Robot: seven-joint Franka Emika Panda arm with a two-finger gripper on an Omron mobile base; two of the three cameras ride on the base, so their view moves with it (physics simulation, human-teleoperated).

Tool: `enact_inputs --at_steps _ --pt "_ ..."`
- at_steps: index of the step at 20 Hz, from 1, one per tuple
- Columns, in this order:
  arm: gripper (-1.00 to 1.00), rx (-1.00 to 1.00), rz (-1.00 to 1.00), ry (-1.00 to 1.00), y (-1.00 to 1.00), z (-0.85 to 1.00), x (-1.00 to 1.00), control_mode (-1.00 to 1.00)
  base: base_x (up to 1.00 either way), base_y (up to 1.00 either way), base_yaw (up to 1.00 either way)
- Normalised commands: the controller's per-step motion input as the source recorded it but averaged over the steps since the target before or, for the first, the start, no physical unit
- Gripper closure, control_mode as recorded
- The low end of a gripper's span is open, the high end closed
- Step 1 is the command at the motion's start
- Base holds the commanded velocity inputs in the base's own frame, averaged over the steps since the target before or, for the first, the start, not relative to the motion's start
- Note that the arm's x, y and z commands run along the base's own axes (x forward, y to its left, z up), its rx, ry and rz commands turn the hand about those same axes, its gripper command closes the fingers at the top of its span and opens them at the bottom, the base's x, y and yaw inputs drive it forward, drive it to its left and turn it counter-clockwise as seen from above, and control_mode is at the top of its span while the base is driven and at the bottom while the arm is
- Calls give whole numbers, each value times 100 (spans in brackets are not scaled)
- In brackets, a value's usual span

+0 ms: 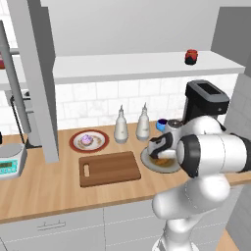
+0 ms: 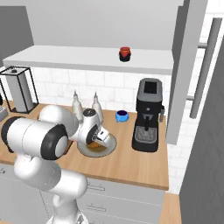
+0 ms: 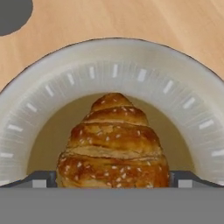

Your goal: From the different types of pastries on the counter, select a croissant and place it on the cutting board. Then retrieve a jar of jam from the cabinet and place it alongside the croissant on the cutting board.

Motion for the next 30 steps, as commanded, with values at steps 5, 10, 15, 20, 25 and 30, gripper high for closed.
enact_inputs --at_steps 5,10,15,20,25,30 --pt "100 1 -1 0 -5 -11 4 -100 0 0 0" --pt "100 12 -1 0 -30 23 -13 -100 0 0 0" --pt "100 16 0 3 -21 88 -45 -100 0 0 0" --pt "100 7 1 8 2 70 -31 -100 0 0 0" --pt "100 0 14 1 31 39 -22 -100 0 0 0" --pt "100 0 25 0 50 38 -39 -100 0 0 0"
